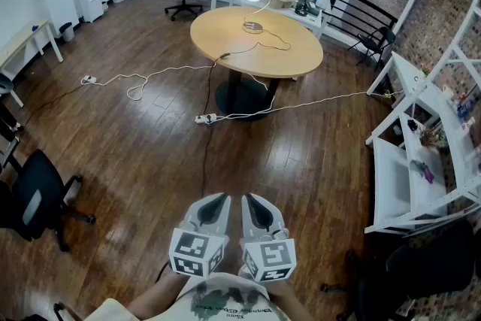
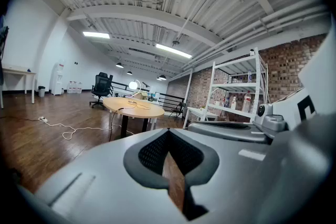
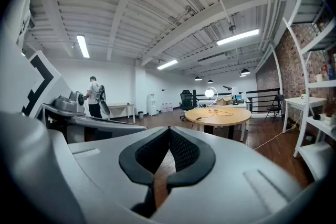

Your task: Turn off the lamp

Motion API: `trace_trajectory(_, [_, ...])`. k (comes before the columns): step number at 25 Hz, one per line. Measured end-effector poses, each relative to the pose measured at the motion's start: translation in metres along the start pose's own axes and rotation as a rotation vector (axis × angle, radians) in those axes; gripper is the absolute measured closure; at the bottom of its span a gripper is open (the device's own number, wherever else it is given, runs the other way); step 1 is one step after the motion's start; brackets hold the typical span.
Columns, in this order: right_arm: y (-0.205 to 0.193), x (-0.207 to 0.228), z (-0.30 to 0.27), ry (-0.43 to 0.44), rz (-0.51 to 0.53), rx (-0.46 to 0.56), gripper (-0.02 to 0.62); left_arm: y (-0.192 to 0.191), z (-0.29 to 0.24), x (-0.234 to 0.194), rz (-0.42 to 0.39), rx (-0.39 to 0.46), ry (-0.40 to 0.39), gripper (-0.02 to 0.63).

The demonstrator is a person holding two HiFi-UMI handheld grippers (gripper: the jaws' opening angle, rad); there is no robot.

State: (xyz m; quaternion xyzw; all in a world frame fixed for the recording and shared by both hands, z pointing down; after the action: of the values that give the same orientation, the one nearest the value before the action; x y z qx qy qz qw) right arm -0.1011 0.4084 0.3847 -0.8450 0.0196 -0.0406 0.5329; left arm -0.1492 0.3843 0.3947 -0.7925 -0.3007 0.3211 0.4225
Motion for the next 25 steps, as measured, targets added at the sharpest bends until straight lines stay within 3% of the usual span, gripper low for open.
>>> trace_trajectory(11, [0.004,-0.019,-0.031,-0.017,0.0,-0.029,0.595,0.006,-0.001,-0.047,0.012,0.001,-0.004,0.607])
trace_trajectory(18, [0.011,0.005,-0.061,-0.007,-0.017,-0.009,0.595,0.013,-0.028,-0.06,0.014,-0.005,0.022,0.607])
trace_trajectory(25, [0.039,0.058,-0.107,0.039,-0.009,0.019,0.595,0.047,-0.085,-0.073,0.023,0.007,0.076,0.607])
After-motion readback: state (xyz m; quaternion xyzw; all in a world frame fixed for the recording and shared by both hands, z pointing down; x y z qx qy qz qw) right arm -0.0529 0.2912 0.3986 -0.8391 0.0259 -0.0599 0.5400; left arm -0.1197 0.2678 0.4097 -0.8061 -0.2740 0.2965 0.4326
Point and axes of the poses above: the fingertips, and each gripper's own axes: z backward along the fingers, x to its right, y out of its top, the point moved 1 cm from there along z, backward along the fingers, and after that the axes turned 14 degrees about -x, right-handed, at the moved point
